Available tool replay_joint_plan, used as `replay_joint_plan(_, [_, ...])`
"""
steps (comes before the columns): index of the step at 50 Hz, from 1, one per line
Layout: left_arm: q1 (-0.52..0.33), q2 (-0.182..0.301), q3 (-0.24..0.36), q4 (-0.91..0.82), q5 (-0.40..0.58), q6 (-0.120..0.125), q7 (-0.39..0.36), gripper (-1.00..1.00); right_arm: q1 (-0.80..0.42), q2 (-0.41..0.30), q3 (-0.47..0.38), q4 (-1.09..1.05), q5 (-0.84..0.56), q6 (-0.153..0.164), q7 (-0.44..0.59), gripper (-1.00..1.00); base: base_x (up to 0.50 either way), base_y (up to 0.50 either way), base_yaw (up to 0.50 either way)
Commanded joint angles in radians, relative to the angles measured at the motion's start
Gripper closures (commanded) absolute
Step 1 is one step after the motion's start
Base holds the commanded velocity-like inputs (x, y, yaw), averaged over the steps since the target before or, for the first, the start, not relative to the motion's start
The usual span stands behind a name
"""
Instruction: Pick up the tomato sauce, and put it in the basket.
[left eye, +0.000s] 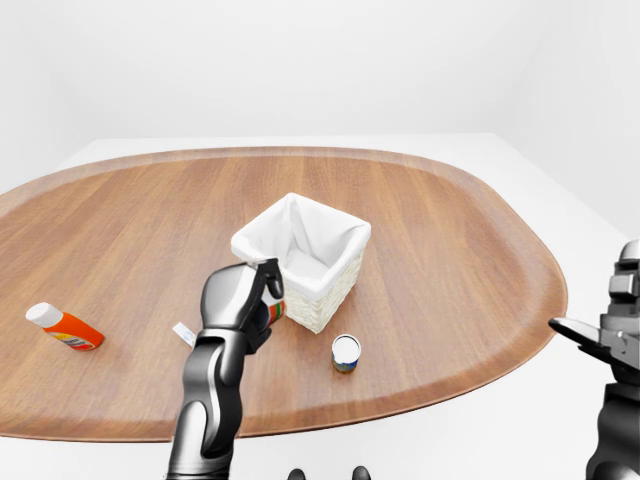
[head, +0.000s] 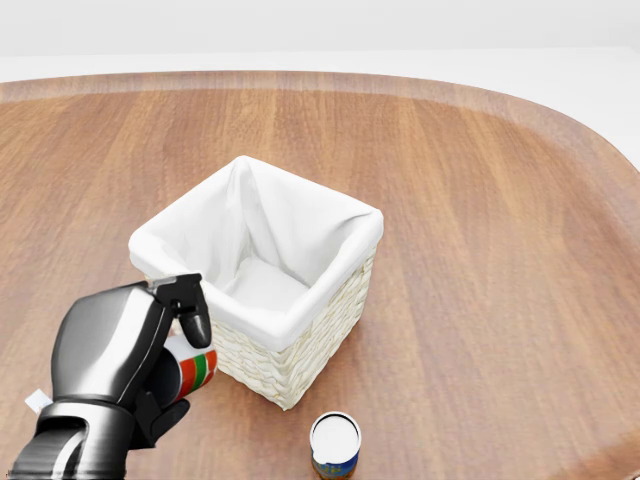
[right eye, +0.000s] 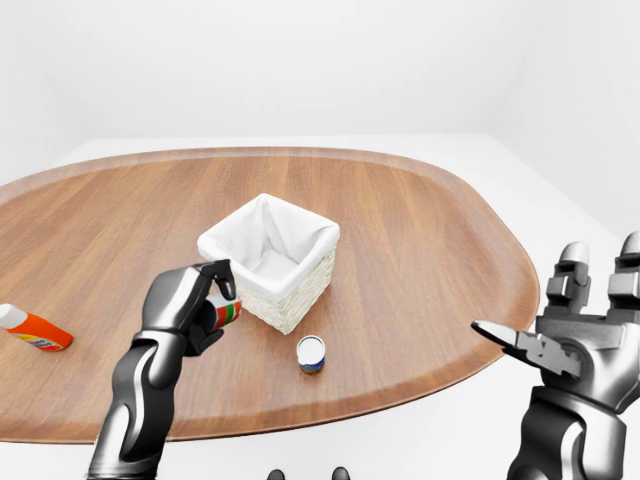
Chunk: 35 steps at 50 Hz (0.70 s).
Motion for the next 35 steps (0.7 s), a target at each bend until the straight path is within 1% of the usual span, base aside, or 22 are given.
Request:
replay_joint_plan(1, [-0.362, -0.002, 0.012, 0.035, 0.041, 0.0, -0.104, 1.0, 0.002, 0.0, -0.006, -0.005, 0.006, 0.0, -0.001, -1.0, 0.0, 0.0, 0.0])
replay_joint_plan(2, [-0.396, -0.001, 0.017, 0.061, 0.033, 0.0, -0.112, 1.0, 0.002, 0.0, -0.006, -0.007, 0.005, 0.0, -0.001, -1.0, 0.0, 0.0, 0.0])
replay_joint_plan(3, [-0.512, 0.009, 0.029, 0.165, 0.041, 0.0, -0.076, 1.0, 0.003, 0.001, -0.009, -0.007, 0.007, 0.0, 0.0, -1.0, 0.0, 0.0, 0.0])
replay_joint_plan(5, [-0.589, 0.008, 0.033, 0.223, 0.008, 0.0, -0.068, 1.0, 0.001, 0.0, -0.007, -0.003, 0.005, 0.0, -0.001, -1.0, 0.0, 0.0, 0.0])
replay_joint_plan(8, [-0.709, 0.022, 0.027, 0.317, 0.005, 0.0, -0.067, 1.0, 0.001, -0.001, -0.006, -0.005, 0.006, 0.0, -0.002, -1.0, 0.0, 0.0, 0.0])
replay_joint_plan(10, [-0.805, 0.033, 0.029, 0.407, 0.0, 0.0, -0.052, 1.0, 0.002, -0.002, -0.012, -0.007, 0.012, 0.0, -0.002, -1.0, 0.0, 0.0, 0.0])
replay_joint_plan(11, [-0.88, 0.04, 0.032, 0.472, -0.006, 0.0, -0.034, 1.0, 0.0, -0.003, -0.013, -0.007, 0.013, 0.0, -0.003, -1.0, 0.0, 0.0, 0.0])
replay_joint_plan(12, [-0.912, 0.041, 0.034, 0.508, -0.019, 0.0, -0.03, 1.0, 0.0, -0.003, -0.013, -0.007, 0.014, 0.0, -0.003, -1.0, 0.0, 0.0, 0.0])
replay_joint_plan(14, [-0.992, 0.057, 0.032, 0.629, -0.023, 0.0, 0.011, 1.0, -0.001, -0.003, -0.011, -0.006, 0.012, 0.0, -0.004, -1.0, 0.0, 0.0, 0.0])
replay_joint_plan(16, [-1.157, 0.073, 0.032, 0.888, -0.052, 0.0, 0.102, 1.0, -0.003, -0.005, -0.011, -0.006, 0.013, 0.0, -0.006, -1.0, 0.0, 0.0, 0.0])
replay_joint_plan(18, [-1.252, 0.075, 0.039, 1.048, -0.094, 0.0, 0.163, 1.0, -0.002, -0.005, -0.014, -0.009, 0.018, 0.0, -0.006, -1.0, 0.0, 0.0, 0.0])
replay_joint_plan(20, [-1.39, 0.077, 0.036, 1.291, -0.119, 0.0, 0.257, 1.0, -0.002, -0.006, -0.016, -0.006, 0.02, 0.0, -0.006, -1.0, 0.0, 0.0, 0.0])
replay_joint_plan(21, [-1.437, 0.083, 0.014, 1.39, -0.1, 0.0, 0.286, 1.0, -0.003, -0.007, -0.016, -0.006, 0.021, 0.0, -0.007, -1.0, 0.0, 0.0, 0.0])
replay_joint_plan(23, [-1.485, 0.08, 0.022, 1.484, -0.124, 0.0, 0.32, 1.0, -0.001, -0.006, -0.019, -0.009, 0.025, 0.0, -0.007, -1.0, 0.0, 0.0, 0.0])
replay_joint_plan(25, [-1.518, 0.085, -0.009, 1.548, -0.09, 0.0, 0.321, 1.0, -0.002, -0.006, -0.017, -0.009, 0.024, 0.0, -0.007, -1.0, 0.0, 0.0, 0.0])
replay_joint_plan(26, [-1.53, 0.083, 0.002, 1.567, -0.103, 0.0, 0.319, 1.0, -0.002, -0.007, -0.018, -0.009, 0.026, 0.0, -0.007, -1.0, 0.0, 0.0, 0.0])
replay_joint_plan(27, [-1.539, 0.09, -0.034, 1.604, -0.054, 0.0, 0.312, 1.0, -0.002, -0.006, -0.016, -0.007, 0.024, 0.0, -0.006, -1.0, 0.0, 0.0, 0.0])
replay_joint_plan(28, [-1.537, 0.09, -0.032, 1.603, -0.047, 0.0, 0.31, 1.0, -0.002, -0.006, -0.016, -0.007, 0.024, 0.0, -0.006, -1.0, 0.0, 0.0, 0.0])
replay_joint_plan(31, [-1.53, 0.091, -0.04, 1.636, -0.014, 0.0, 0.257, 1.0, -0.005, -0.021, -0.032, -0.041, 0.05, 0.0, -0.03, -1.0, 0.0, 0.0, 0.0])
replay_joint_plan(32, [-1.528, 0.086, -0.022, 1.644, -0.027, 0.0, 0.22, 1.0, -0.002, -0.009, -0.024, -0.023, 0.034, 0.0, -0.012, -1.0, 0.0, 0.0, 0.0])
replay_joint_plan(33, [-1.526, 0.088, -0.036, 1.65, -0.003, 0.0, 0.207, 1.0, -0.003, -0.006, -0.02, -0.015, 0.029, 0.0, -0.007, -1.0, 0.0, 0.0, 0.0])
replay_joint_plan(35, [-1.521, 0.076, 0.0, 1.651, -0.04, 0.0, 0.104, 1.0, -0.002, -0.006, -0.019, -0.011, 0.027, 0.0, -0.005, -1.0, 0.0, 0.0, 0.0])
